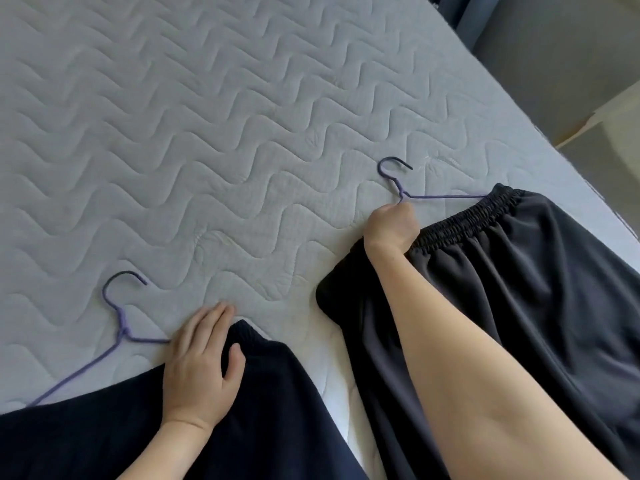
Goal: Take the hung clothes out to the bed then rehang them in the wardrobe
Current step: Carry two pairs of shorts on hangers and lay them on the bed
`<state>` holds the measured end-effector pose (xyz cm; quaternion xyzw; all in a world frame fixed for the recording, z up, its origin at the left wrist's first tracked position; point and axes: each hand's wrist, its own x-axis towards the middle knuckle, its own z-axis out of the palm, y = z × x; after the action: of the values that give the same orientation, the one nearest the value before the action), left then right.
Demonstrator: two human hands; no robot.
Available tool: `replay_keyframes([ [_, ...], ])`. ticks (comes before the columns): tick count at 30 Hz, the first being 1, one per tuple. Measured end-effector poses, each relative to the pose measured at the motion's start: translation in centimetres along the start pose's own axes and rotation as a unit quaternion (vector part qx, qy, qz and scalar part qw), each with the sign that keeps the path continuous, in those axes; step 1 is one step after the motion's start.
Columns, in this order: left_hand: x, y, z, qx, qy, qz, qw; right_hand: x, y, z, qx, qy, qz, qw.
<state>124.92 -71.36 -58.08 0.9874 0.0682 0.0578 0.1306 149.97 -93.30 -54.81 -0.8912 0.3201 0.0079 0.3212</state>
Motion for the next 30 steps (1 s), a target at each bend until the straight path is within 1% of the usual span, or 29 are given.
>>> replay_keyframes([
  [3, 0.0, -0.2, 0.0, -0.001, -0.022, -0.003, 1.000, 0.5, -0.3, -1.8, -0.073, -0.065, -0.045, 0.994],
  [5, 0.0, 0.0, -0.7, 0.006, -0.058, -0.012, 0.998, 0.5, -0.2, -3.8, -0.112, -0.109, -0.078, 0.985],
  [7, 0.3, 0.3, -1.8, 0.013, -0.108, -0.024, 0.994, -0.5, 0.0, -6.5, -0.126, -0.144, -0.119, 0.974],
  [8, 0.7, 0.6, -2.7, 0.007, -0.135, -0.033, 0.990, -1.4, 0.3, -7.9, -0.102, -0.148, -0.146, 0.973],
  [9, 1.2, 1.1, -3.9, -0.018, -0.158, -0.049, 0.986, -2.6, 0.5, -9.6, -0.052, -0.154, -0.167, 0.972],
  [11, 1.9, 2.7, -7.7, -0.119, -0.174, -0.109, 0.971, -6.3, 1.0, -13.8, 0.103, -0.193, -0.157, 0.963],
  [13, 1.4, 4.6, -13.0, -0.232, -0.149, -0.168, 0.946, -11.0, 1.6, -18.5, 0.230, -0.223, -0.136, 0.937],
  [15, -0.6, 6.7, -19.4, -0.320, -0.080, -0.219, 0.918, -16.5, 2.3, -23.7, 0.284, -0.253, -0.144, 0.913],
  [17, -4.3, 8.9, -25.9, -0.402, -0.049, -0.257, 0.878, -22.4, 3.0, -29.5, 0.308, -0.280, -0.135, 0.899],
  [19, -9.5, 10.6, -32.1, -0.450, -0.054, -0.270, 0.849, -28.2, 4.2, -34.8, 0.297, -0.314, -0.140, 0.891],
  [23, -22.3, 13.3, -42.1, -0.454, -0.082, -0.296, 0.836, -37.7, 7.4, -43.3, 0.242, -0.381, -0.170, 0.876],
  [26, -32.7, 15.0, -45.8, -0.438, -0.078, -0.345, 0.827, -42.0, 10.6, -46.9, 0.191, -0.430, -0.181, 0.863],
  [28, -40.0, 16.2, -46.8, -0.429, -0.082, -0.400, 0.806, -44.1, 13.2, -48.0, 0.166, -0.471, -0.182, 0.847],
  [30, -46.8, 17.3, -46.8, -0.422, -0.050, -0.468, 0.775, -45.3, 15.3, -48.0, 0.143, -0.509, -0.183, 0.829],
])
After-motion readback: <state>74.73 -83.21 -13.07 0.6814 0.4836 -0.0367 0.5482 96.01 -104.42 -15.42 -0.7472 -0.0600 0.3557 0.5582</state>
